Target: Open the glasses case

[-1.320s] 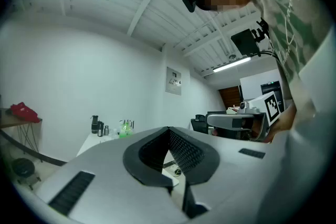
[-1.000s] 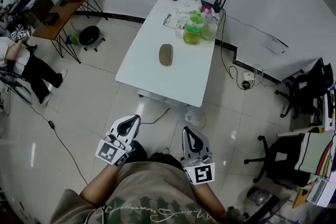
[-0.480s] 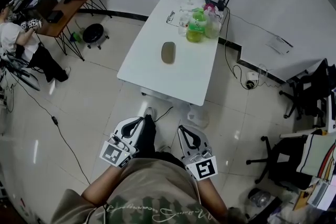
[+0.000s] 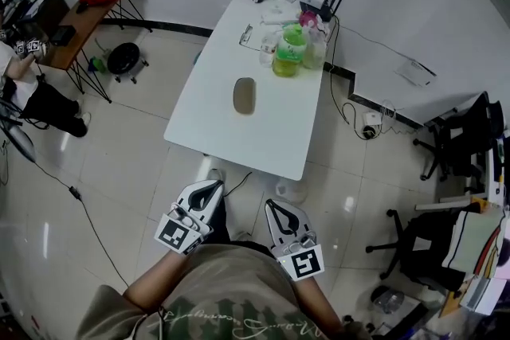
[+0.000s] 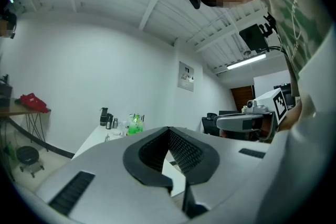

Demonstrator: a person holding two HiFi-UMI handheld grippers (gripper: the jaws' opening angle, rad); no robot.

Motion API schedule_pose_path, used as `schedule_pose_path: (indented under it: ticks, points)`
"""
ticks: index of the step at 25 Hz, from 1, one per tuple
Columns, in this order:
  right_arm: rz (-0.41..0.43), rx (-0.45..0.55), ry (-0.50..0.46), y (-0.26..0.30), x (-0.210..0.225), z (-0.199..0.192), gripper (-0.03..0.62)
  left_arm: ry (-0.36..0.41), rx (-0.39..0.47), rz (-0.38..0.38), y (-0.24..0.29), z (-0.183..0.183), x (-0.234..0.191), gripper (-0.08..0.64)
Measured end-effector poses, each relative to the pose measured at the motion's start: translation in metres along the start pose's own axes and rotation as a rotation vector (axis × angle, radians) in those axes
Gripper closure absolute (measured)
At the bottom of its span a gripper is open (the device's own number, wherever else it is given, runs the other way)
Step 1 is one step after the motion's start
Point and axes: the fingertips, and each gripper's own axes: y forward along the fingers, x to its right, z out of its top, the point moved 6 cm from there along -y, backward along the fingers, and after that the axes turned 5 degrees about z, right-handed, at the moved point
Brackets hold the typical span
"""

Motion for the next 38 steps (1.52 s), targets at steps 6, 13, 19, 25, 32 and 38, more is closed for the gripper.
schedule_pose_path:
  ticks: [6, 13, 19, 25, 32, 38]
  points:
    - [0.005, -0.075, 0.04, 0.078, 0.038, -0.005, 0.583, -0.024, -0.014, -0.011, 0.051, 0.008, -0.08, 0.56]
    - [-0.102, -0.144, 0.202, 0.185, 0.101, -0.005, 0.583, 0.023, -0.098, -0.104, 0.121, 0.015, -0.174, 0.56]
    - [-0.155, -0.168, 0.274, 0.234, 0.134, -0.004, 0.583, -0.048, -0.146, -0.161, 0.166, 0.009, -0.229, 0.56]
    - [-0.109, -0.22, 0.256, 0.251, 0.159, -0.017, 0.583, -0.112, -0.172, -0.125, 0.211, -0.009, -0.25, 0.56]
    - [0.01, -0.26, 0.332, 0.264, 0.188, -0.033, 0.576, -0.346, -0.33, -0.092, 0.245, -0.042, -0.254, 0.56]
    - [-0.061, -0.354, 0.519, 0.308, 0.239, -0.124, 0.259, -0.314, -0.33, -0.06, 0.254, -0.04, -0.261, 0.56]
